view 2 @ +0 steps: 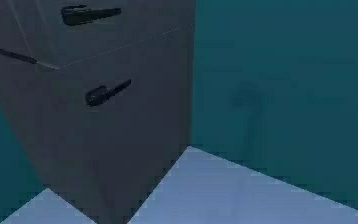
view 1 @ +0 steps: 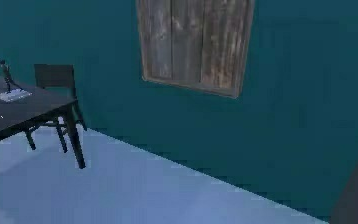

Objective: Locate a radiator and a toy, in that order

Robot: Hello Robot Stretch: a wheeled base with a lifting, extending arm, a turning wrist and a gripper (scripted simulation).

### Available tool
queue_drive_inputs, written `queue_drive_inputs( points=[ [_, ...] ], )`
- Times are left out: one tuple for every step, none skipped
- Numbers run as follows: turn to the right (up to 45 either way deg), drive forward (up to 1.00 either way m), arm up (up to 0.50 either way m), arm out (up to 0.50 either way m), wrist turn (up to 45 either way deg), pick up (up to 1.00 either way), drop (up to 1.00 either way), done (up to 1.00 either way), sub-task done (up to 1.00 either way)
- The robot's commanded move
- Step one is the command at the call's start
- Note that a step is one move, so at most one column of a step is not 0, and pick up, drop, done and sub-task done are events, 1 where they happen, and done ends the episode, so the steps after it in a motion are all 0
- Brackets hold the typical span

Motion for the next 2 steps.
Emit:
queue_drive_inputs(
  points=[
    [-45.0,0.0,0.0,0.0,0.0,0.0,0.0,0.0,0.0],
    [-36.0,0.0,0.0,0.0,0.0,0.0,0.0,0.0,0.0]
  ],
)
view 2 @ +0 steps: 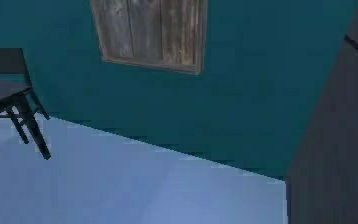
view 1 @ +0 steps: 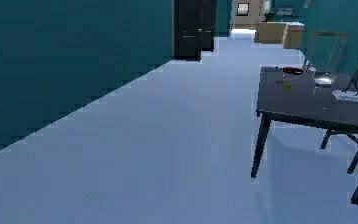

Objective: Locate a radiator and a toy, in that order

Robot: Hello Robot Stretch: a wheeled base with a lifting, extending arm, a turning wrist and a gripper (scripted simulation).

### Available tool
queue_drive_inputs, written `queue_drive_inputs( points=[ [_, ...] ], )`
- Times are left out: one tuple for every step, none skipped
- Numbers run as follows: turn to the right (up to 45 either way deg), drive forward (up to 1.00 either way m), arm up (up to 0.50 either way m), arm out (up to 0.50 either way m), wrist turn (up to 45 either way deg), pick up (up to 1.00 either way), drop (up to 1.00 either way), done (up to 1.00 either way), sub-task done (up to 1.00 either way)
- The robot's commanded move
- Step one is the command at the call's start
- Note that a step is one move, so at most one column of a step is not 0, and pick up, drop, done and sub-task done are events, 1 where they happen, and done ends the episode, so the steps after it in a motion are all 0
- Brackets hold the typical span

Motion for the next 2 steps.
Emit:
queue_drive_inputs(
  points=[
    [0.0,1.0,0.0,0.0,0.0,0.0,0.0,0.0,0.0],
    [0.0,0.5,0.0,0.0,0.0,0.0,0.0,0.0,0.0]
  ],
)
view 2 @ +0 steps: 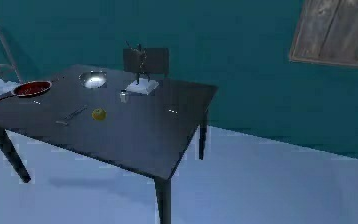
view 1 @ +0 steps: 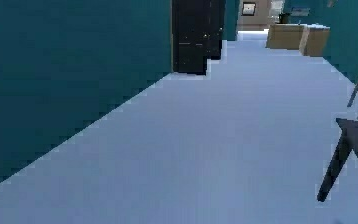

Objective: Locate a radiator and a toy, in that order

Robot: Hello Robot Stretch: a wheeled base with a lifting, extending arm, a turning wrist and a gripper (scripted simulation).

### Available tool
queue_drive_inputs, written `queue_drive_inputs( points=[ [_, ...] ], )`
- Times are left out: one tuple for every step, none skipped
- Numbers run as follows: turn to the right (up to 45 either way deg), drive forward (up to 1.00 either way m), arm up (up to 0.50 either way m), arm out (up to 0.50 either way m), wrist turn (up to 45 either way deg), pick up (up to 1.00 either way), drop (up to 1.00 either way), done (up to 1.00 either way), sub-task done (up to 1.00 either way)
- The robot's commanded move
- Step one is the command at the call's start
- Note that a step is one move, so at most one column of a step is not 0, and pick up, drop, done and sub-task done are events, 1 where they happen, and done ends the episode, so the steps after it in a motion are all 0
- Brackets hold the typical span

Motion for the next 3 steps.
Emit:
queue_drive_inputs(
  points=[
    [15.0,0.0,0.0,0.0,0.0,0.0,0.0,0.0,0.0],
    [0.0,1.0,0.0,0.0,0.0,0.0,0.0,0.0,0.0],
    [0.0,1.0,0.0,0.0,0.0,0.0,0.0,0.0,0.0]
  ],
)
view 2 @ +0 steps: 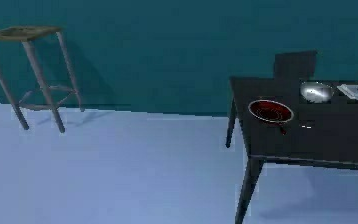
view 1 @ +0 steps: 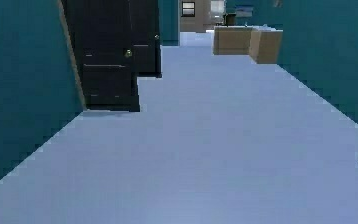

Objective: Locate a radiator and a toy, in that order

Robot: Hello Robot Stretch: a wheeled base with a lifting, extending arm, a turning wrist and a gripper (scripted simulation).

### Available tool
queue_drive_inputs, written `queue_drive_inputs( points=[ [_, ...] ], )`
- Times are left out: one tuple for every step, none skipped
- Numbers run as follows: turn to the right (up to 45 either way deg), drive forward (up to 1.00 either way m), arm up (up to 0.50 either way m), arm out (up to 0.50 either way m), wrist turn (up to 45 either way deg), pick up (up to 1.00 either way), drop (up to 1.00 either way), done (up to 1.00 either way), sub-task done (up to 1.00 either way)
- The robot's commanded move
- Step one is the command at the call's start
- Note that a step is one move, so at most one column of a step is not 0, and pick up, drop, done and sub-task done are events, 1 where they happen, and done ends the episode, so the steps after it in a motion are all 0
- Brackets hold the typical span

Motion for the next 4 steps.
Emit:
queue_drive_inputs(
  points=[
    [0.0,1.0,0.0,0.0,0.0,0.0,0.0,0.0,0.0],
    [0.0,1.0,0.0,0.0,0.0,0.0,0.0,0.0,0.0],
    [0.0,1.0,0.0,0.0,0.0,0.0,0.0,0.0,0.0],
    [30.0,0.0,0.0,0.0,0.0,0.0,0.0,0.0,0.0]
  ],
)
